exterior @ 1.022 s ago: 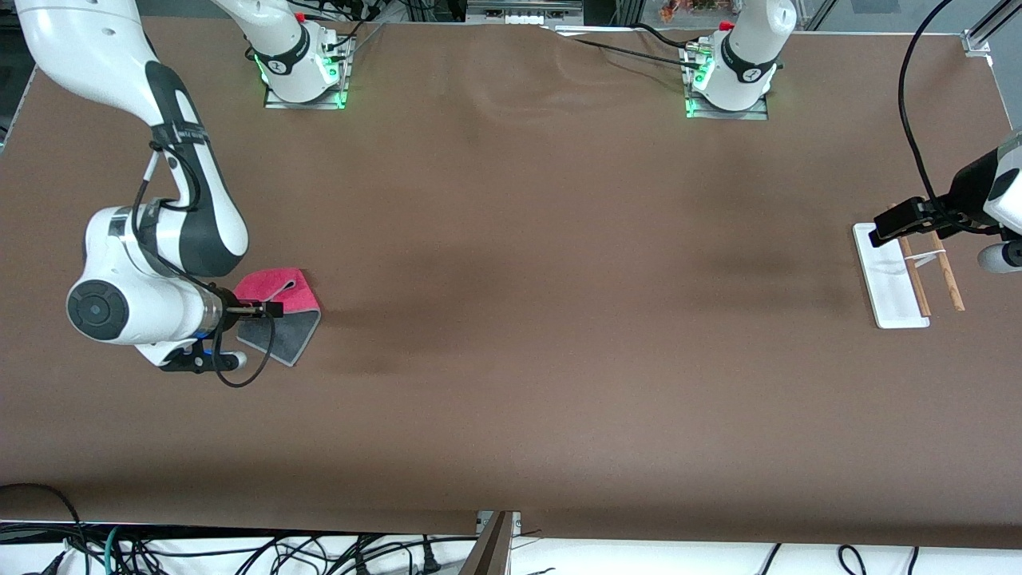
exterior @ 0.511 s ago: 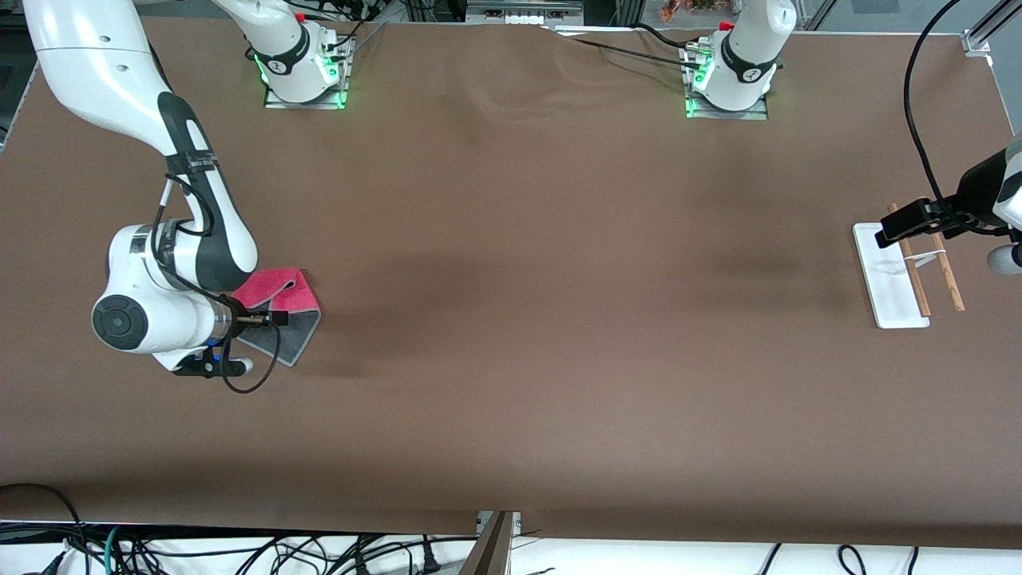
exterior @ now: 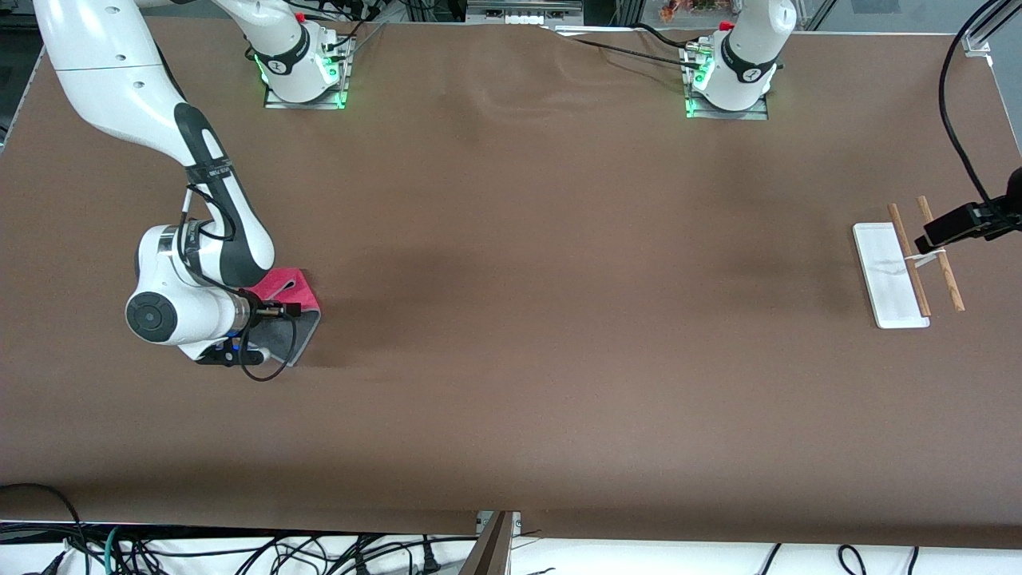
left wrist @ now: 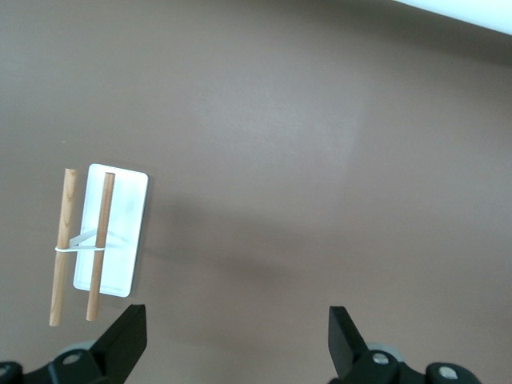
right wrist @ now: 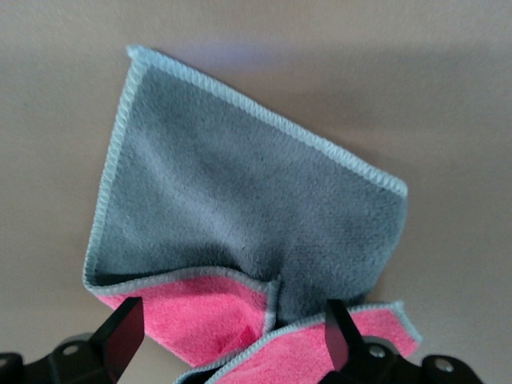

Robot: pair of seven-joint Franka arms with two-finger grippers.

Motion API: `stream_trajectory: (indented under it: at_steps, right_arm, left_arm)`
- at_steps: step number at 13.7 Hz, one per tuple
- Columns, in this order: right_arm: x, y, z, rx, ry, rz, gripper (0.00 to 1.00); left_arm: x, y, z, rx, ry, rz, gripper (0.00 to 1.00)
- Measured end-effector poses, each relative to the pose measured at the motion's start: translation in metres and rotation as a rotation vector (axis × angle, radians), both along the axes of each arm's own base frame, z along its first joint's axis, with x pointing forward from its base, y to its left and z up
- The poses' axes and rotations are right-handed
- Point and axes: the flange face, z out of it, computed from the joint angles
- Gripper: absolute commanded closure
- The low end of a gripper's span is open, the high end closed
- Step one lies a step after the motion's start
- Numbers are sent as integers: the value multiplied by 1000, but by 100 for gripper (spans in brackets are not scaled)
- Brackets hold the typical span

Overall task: Pass towel and hang on rack
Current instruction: 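Close the right gripper on the towel's folded edge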

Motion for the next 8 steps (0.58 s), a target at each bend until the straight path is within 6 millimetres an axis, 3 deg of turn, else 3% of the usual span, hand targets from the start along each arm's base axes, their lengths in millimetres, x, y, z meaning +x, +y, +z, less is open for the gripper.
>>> stream_trajectory:
  at_steps: [5, 6, 8]
  right_arm:
    - [-10, 0, -11, -2, 29, 1, 1]
    - [-12, 0, -13, -2, 33, 1, 10]
    - [-13, 0, -15, -2, 39, 1, 42]
  left_arm:
    - [1, -1, -2, 0, 3, -2, 0]
    - [2, -1, -2, 0, 3, -2, 0]
    - [2, -1, -3, -1, 4, -2, 0]
